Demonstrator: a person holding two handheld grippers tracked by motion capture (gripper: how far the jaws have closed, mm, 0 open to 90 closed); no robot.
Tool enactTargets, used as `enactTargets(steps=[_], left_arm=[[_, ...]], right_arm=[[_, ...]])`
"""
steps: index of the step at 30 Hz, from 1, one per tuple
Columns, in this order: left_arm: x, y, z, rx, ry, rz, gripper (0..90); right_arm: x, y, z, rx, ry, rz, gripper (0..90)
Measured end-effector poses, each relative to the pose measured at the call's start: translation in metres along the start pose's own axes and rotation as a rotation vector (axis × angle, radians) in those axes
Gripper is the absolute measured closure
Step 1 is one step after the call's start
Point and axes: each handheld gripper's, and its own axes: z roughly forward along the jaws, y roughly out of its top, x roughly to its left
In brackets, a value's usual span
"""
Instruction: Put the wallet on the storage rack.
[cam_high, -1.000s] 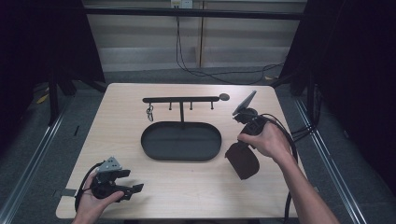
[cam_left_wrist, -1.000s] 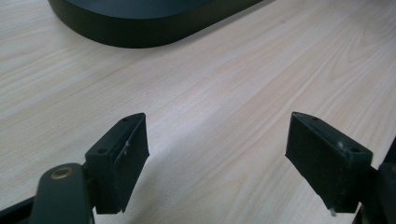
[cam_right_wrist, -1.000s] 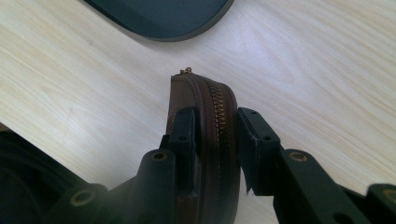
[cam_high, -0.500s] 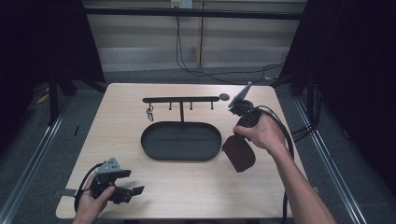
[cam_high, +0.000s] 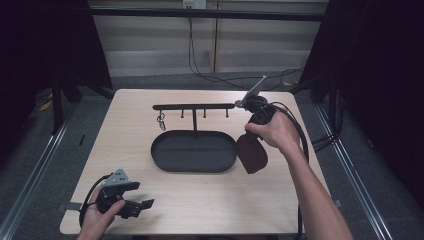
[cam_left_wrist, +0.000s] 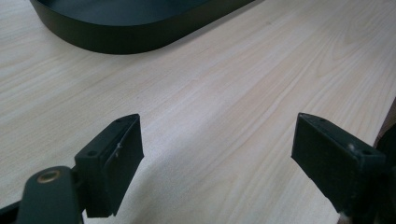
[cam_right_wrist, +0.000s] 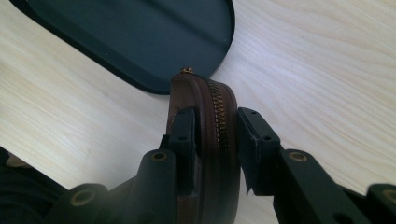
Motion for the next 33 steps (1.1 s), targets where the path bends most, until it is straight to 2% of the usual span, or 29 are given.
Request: enactTargets(steps=[7, 11, 15, 19, 26, 33], left_arm=[[0.000, 0.000, -0.001, -0.002, -0.001, -0.003, 16.4], [0.000, 0.000, -0.001, -0.003, -0.002, -0.002, 16.4], [0.000, 0.000, -0.002, -0.012, -0.006, -0.003, 16.5], [0.000, 0.000, -0.002, -0.012, -0.008, -0.004, 16.5], [0.002, 0.000, -0.002, -0.018, -0.001, -0.027, 16.4], [0.002, 0.000, -0.002, -0.019, 0.001, -0.027, 16.4]], right_arm=[[-0.008, 0.008, 0.010, -0.051, 0.066, 0.048, 69.0], [-0.008, 0.012, 0.009, -0.088, 0.117, 0.060, 69.5], [-0.007, 0.017, 0.010, -0.135, 0.143, 0.057, 69.7], [-0.009, 0.019, 0.015, -0.165, 0.188, 0.079, 69.7], [-0.013, 0.022, 0.029, -0.216, 0.210, 0.120, 70.0], [-0.014, 0.025, 0.040, -0.238, 0.254, 0.142, 69.9]])
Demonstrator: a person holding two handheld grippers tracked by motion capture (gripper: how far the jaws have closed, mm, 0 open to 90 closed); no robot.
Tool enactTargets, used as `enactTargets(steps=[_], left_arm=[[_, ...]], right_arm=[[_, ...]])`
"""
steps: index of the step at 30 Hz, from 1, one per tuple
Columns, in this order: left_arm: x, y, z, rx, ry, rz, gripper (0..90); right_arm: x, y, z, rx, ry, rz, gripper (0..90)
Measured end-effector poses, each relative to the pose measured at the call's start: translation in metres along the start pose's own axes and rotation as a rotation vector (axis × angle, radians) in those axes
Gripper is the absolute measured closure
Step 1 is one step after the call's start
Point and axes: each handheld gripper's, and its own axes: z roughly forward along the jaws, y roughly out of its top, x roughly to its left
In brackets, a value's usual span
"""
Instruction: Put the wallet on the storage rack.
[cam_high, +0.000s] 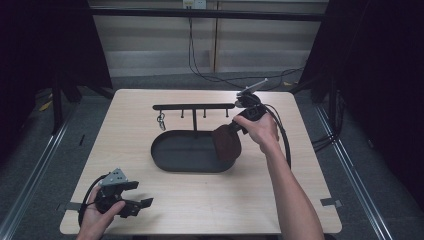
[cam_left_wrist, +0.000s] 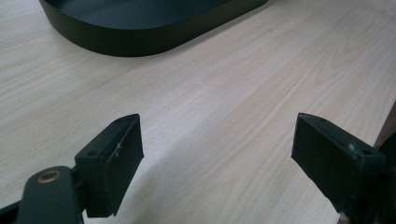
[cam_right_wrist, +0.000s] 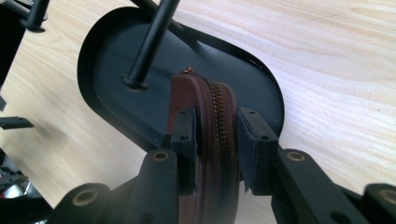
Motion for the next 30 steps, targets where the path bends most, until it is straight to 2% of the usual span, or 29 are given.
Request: enactTargets(steps=[2, 5, 9, 10, 15, 17, 29, 30], left_arm=[[0.000, 0.000, 0.000, 0.000, 0.000, 0.000, 16.4], [0.000, 0.001, 0.000, -0.008, -0.006, 0.002, 16.4], [0.000, 0.001, -0.001, -0.010, -0.002, 0.002, 16.4], [0.000, 0.000, -0.001, -0.008, -0.001, 0.003, 16.4], [0.001, 0.000, -0.001, -0.009, 0.004, 0.003, 16.4], [0.001, 0.001, -0.001, -0.008, 0.005, 0.003, 16.4], [0.001, 0.000, -0.001, -0.002, 0.007, -0.001, 16.9], [0.001, 0.000, -0.001, -0.002, 0.010, 0.001, 17.8]], right_arm=[[0.000, 0.000, 0.003, -0.004, 0.007, -0.002, 69.9], [-0.004, 0.000, 0.006, -0.027, 0.047, 0.021, 69.9], [-0.008, 0.000, 0.011, -0.039, 0.049, 0.040, 69.9], [-0.011, -0.001, 0.015, -0.043, 0.064, 0.051, 69.9], [-0.015, -0.004, 0.022, -0.054, 0.075, 0.058, 69.9], [-0.017, -0.006, 0.025, -0.061, 0.086, 0.076, 69.9], [-0.027, -0.013, 0.047, -0.088, 0.110, 0.098, 69.8], [-0.028, -0.014, 0.050, -0.108, 0.119, 0.114, 69.8]])
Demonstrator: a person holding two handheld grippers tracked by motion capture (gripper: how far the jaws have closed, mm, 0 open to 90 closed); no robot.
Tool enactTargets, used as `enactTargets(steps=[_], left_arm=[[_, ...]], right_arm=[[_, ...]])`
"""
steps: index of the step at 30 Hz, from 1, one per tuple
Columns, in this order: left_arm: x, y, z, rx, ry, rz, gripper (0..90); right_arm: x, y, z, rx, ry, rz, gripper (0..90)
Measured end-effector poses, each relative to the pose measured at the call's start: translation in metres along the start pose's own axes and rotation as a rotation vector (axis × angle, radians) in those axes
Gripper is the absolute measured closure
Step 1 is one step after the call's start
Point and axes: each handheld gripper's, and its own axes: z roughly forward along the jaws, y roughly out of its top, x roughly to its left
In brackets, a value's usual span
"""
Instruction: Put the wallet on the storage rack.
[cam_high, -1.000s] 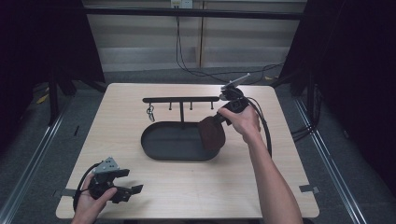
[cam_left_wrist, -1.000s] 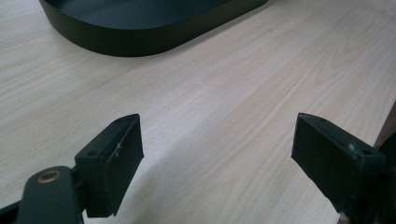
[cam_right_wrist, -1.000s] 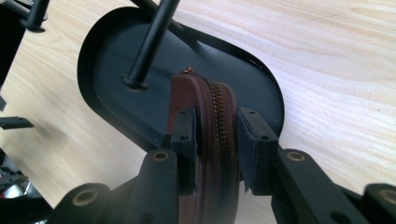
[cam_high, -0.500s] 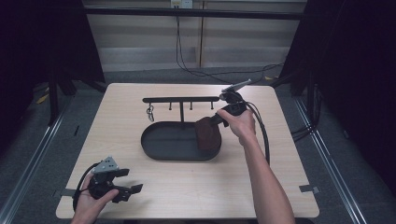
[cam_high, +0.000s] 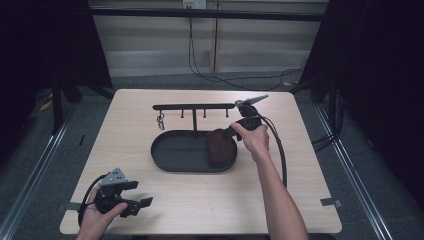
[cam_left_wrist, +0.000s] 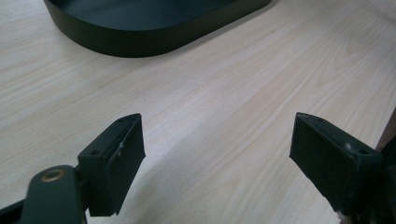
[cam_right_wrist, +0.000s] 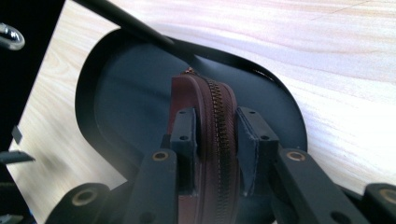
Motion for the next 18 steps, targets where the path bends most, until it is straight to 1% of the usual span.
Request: enactTargets(steps=[4, 6, 7, 8, 10, 11, 12, 13, 14, 18], left_arm=[[0.000, 0.000, 0.001, 0.001, -0.001, -0.001, 17.8], [-0.001, 0.000, 0.001, 0.002, 0.000, -0.001, 17.8], [-0.001, 0.000, 0.001, 0.004, 0.000, 0.001, 17.9], [-0.001, 0.000, 0.000, 0.001, 0.001, 0.002, 18.9], [-0.002, 0.001, -0.002, -0.017, 0.010, 0.014, 20.2], [-0.002, 0.001, -0.002, -0.016, 0.007, 0.018, 20.3], [-0.002, 0.001, -0.002, -0.013, 0.001, 0.013, 20.4], [-0.002, 0.001, -0.003, -0.020, 0.009, 0.016, 20.4], [-0.002, 0.001, -0.002, -0.020, 0.006, 0.016, 20.4], [-0.002, 0.001, -0.002, -0.016, 0.008, 0.017, 20.4]], right_arm=[[-0.001, -0.003, 0.004, -0.006, -0.004, -0.001, 69.8], [-0.002, -0.004, 0.006, -0.013, 0.010, 0.001, 69.7], [-0.003, -0.004, 0.006, -0.018, 0.008, 0.000, 69.6], [-0.004, -0.005, 0.009, -0.021, 0.020, 0.004, 69.6], [-0.006, -0.006, 0.009, -0.026, 0.024, 0.006, 69.6], [-0.007, -0.006, 0.010, -0.030, 0.033, 0.010, 69.5], [-0.008, -0.007, 0.010, -0.035, 0.035, 0.011, 69.4], [-0.010, -0.008, 0.012, -0.039, 0.035, 0.021, 69.1], [-0.011, -0.008, 0.012, -0.043, 0.036, 0.023, 68.9], [-0.011, -0.007, 0.015, -0.042, 0.039, 0.025, 68.0]])
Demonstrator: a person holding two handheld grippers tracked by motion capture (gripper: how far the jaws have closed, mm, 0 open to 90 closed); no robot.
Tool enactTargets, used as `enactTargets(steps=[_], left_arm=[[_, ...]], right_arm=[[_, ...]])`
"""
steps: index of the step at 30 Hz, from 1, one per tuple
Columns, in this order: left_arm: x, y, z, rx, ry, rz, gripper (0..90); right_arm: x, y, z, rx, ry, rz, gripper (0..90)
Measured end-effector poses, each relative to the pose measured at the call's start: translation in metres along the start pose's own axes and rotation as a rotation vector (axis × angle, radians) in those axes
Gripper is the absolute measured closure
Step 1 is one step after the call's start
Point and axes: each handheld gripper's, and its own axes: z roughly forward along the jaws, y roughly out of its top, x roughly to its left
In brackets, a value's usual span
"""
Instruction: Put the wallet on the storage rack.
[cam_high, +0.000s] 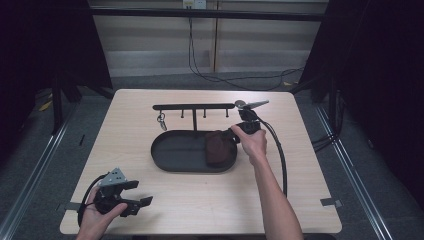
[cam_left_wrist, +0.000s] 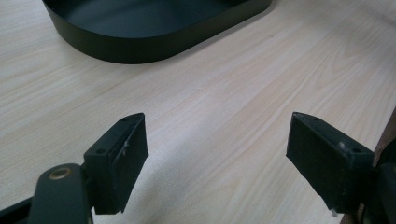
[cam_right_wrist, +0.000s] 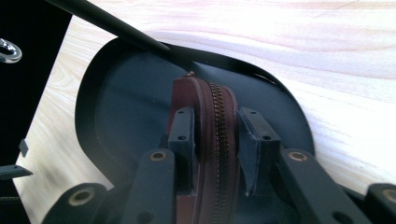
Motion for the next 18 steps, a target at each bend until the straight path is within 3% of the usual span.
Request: enactTargets(steps=[8, 11, 13, 18], left_arm=[[-0.0008, -0.0003, 0.0005, 0.006, -0.002, -0.001, 20.3], [-0.0008, -0.0002, 0.0006, 0.007, -0.003, 0.001, 20.3], [-0.0006, -0.0002, 0.0000, 0.007, -0.007, -0.002, 20.3], [-0.0013, 0.0003, 0.0025, 0.024, 0.002, 0.004, 20.3]], right_arm=[[-0.0014, -0.0016, 0.0085, 0.025, 0.013, 0.004, 65.5], [-0.0024, -0.0032, 0.0100, 0.017, 0.004, 0.011, 64.5], [-0.0030, -0.0038, 0.0106, 0.035, -0.036, 0.001, 63.7], [-0.0027, -0.0058, 0.0106, 0.034, -0.043, -0.013, 62.0]])
